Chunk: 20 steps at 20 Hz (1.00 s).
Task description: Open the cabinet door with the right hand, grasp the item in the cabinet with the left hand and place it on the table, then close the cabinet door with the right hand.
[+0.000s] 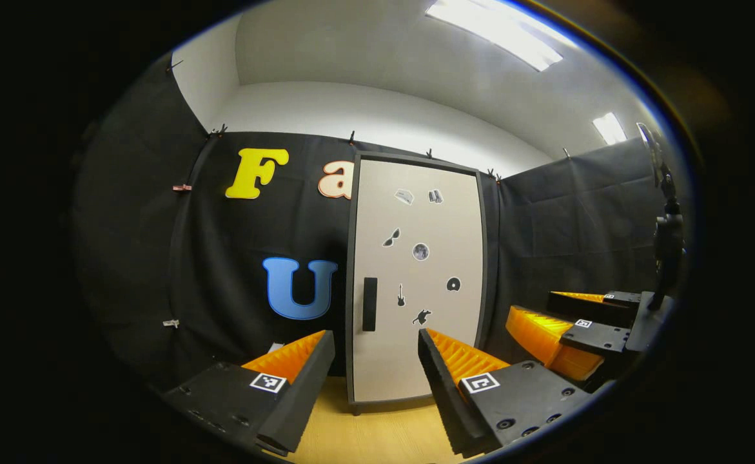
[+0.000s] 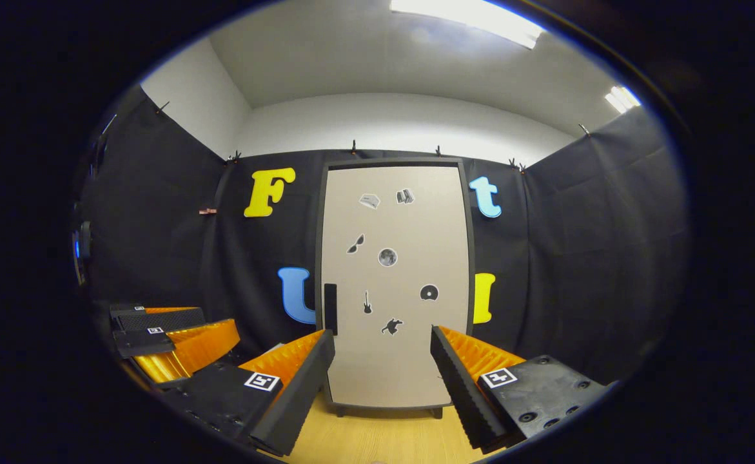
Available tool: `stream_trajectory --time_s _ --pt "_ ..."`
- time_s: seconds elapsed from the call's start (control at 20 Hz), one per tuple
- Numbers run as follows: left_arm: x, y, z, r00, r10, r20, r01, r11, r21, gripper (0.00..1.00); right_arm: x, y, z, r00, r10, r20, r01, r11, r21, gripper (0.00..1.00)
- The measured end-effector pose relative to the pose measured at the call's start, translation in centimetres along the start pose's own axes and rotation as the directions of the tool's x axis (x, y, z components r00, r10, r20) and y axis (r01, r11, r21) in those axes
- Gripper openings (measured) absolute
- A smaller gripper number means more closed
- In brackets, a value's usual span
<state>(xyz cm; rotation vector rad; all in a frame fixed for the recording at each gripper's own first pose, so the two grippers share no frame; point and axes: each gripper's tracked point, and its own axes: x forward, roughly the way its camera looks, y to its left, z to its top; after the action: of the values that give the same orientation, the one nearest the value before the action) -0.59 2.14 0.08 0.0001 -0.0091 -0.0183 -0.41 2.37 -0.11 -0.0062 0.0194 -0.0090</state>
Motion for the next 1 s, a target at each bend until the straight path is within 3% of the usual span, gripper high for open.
stream_trajectory --time_s 1.0 --pt "-0.6 3.0 -0.3 1.000 -0.007 -0.007 0.007 1.000 0.019 0.83 2.3 2.0 -1.2 0.999 -0.033 -0.025 0.033 0.999 -0.028 0.97"
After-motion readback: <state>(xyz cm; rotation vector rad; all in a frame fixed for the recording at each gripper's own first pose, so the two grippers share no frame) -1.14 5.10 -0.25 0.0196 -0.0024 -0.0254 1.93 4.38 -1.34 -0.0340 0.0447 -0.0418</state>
